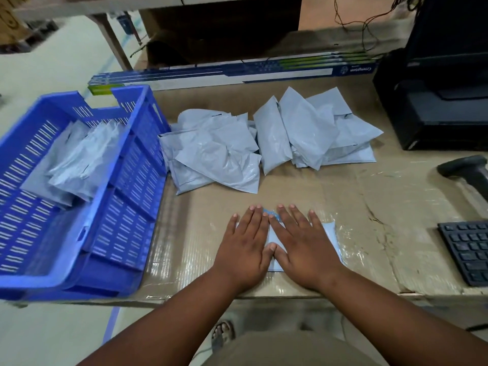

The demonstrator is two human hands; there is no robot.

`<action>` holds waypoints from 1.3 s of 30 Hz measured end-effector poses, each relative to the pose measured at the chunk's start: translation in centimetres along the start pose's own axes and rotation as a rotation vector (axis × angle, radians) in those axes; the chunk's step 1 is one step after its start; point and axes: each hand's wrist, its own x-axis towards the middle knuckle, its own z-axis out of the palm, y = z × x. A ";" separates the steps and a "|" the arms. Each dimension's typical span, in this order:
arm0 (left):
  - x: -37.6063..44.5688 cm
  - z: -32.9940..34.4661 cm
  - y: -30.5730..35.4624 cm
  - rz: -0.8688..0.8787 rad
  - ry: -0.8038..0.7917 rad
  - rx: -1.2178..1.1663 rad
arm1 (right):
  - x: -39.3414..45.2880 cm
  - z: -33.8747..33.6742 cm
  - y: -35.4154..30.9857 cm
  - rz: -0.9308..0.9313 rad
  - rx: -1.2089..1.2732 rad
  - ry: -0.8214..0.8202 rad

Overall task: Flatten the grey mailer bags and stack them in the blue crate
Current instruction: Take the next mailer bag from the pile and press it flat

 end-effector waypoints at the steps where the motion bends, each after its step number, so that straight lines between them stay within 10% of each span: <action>1: -0.1 0.0 0.0 -0.001 -0.004 0.003 | -0.1 -0.1 0.0 0.000 -0.004 -0.013; 39: -1.9 -3.0 -0.8 0.129 0.090 -0.040 | -0.7 -3.1 1.1 -0.163 -0.006 -0.056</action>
